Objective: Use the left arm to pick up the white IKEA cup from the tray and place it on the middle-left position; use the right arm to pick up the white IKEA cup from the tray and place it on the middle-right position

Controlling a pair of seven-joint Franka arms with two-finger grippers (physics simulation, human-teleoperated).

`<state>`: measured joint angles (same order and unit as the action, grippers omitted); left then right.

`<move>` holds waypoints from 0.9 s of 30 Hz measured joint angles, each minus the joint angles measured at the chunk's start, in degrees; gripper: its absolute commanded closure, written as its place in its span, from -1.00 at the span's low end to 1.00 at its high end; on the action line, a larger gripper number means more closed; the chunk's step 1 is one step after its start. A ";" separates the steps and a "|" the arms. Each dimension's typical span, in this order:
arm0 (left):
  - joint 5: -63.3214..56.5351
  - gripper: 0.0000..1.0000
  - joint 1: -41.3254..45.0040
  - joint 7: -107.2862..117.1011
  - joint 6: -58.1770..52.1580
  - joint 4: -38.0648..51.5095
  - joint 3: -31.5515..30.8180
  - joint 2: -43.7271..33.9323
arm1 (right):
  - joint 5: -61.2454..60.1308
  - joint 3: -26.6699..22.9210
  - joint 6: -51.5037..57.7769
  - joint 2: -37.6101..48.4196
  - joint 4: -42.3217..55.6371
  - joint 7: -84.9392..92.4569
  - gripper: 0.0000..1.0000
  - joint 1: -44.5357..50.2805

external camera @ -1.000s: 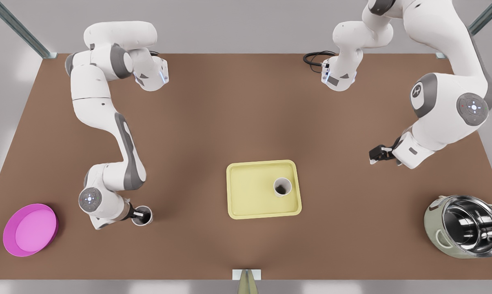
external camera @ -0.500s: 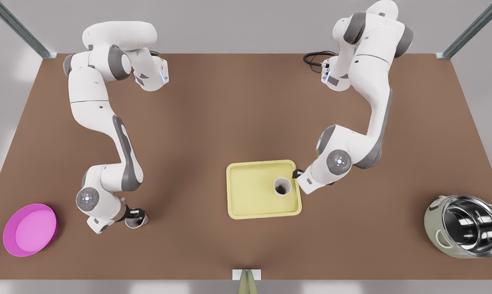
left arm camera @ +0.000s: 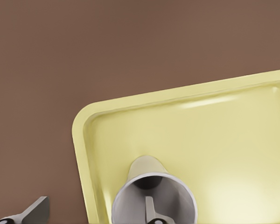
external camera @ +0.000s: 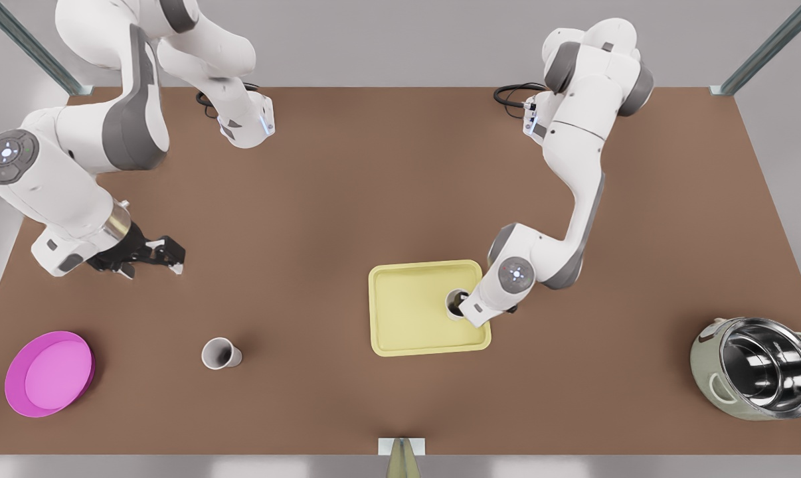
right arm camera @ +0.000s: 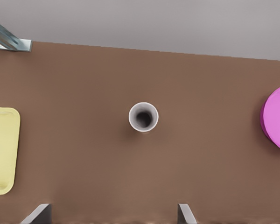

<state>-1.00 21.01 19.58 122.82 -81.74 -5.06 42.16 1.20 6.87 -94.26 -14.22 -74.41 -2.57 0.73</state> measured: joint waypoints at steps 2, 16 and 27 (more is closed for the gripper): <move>-0.03 -1.00 0.27 0.77 1.45 0.01 -0.01 1.81 | -0.09 -0.06 2.20 1.16 -1.35 -0.69 -1.00 -0.01; 0.15 0.60 0.60 6.27 4.84 1.77 0.01 2.83 | -0.40 -0.45 6.75 -0.01 -1.82 -3.79 -1.00 -0.39; -0.47 0.76 -10.06 5.79 -2.50 3.04 0.23 -2.61 | -1.21 -0.45 7.69 -0.12 -1.82 -4.93 -1.00 -0.75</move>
<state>-1.47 10.96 25.37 120.32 -78.70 -4.83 39.55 -0.01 6.42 -86.57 -14.34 -76.23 -7.50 -0.02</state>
